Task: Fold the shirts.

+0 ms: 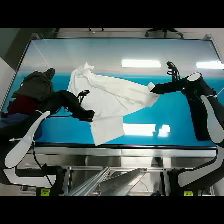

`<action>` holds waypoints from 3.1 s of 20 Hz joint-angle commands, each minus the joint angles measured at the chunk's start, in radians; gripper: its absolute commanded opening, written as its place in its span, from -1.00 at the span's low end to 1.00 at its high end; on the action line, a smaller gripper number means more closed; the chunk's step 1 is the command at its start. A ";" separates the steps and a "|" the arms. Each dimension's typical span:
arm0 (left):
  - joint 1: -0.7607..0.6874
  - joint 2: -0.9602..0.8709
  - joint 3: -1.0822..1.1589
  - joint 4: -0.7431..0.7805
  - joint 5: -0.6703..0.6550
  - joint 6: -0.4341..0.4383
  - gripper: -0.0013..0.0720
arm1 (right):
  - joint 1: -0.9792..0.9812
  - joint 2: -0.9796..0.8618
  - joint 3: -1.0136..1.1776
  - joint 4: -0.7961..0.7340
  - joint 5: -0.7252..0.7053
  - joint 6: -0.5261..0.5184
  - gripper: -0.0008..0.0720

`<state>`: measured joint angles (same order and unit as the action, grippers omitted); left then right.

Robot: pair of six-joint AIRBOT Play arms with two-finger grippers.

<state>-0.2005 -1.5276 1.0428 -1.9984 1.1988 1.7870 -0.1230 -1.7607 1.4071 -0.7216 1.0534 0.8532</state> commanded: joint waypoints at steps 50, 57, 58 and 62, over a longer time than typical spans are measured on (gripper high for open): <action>0.291 0.114 -0.038 0.061 0.152 0.276 -0.93 | -0.127 0.258 -0.332 -0.109 0.090 0.356 -0.92; 0.285 0.251 0.138 -0.044 0.175 0.309 -0.93 | -0.165 0.399 -0.321 0.093 0.172 0.225 -0.92; 0.305 0.309 0.206 -0.110 0.201 0.327 -0.93 | -0.187 0.456 -0.304 0.157 0.200 0.195 -0.92; 0.388 0.547 0.599 -0.299 0.182 0.351 -0.93 | -0.335 0.790 -0.157 0.468 0.215 0.104 -0.92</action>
<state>0.1406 -1.1225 1.4044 -2.1651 1.3945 2.1155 -0.3698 -1.1698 1.1633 -0.4850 1.2514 1.0344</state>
